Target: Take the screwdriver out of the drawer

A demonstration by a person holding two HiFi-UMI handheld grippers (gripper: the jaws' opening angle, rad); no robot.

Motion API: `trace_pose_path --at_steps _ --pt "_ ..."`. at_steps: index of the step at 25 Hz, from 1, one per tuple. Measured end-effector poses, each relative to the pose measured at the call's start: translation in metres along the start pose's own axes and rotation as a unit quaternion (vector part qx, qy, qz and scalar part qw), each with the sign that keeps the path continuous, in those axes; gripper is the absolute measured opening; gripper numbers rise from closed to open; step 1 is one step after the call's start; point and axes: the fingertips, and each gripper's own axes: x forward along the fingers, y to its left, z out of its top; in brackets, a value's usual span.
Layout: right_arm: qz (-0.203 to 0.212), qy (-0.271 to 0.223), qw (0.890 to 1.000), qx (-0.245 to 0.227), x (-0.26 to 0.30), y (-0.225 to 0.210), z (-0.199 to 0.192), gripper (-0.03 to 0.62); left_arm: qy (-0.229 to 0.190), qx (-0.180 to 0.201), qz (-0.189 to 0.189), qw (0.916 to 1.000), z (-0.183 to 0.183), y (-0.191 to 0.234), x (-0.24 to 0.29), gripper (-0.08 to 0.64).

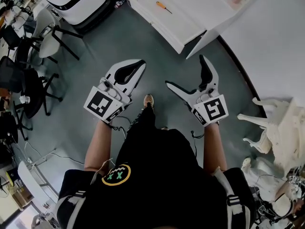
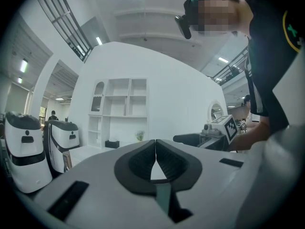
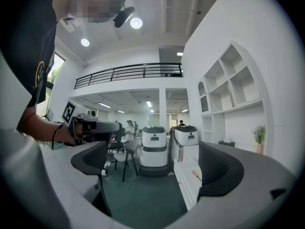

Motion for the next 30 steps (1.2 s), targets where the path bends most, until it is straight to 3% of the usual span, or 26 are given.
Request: trace_pose_path --at_steps 15,30 --pt "-0.026 0.020 0.999 -0.002 0.127 -0.057 0.000 0.581 -0.001 -0.008 -0.026 0.9996 -0.018 0.131 0.043 0.020" --pt "-0.028 0.019 0.999 -0.001 0.198 -0.112 -0.009 0.581 -0.004 -0.002 -0.021 0.9998 -0.027 0.209 0.083 0.020"
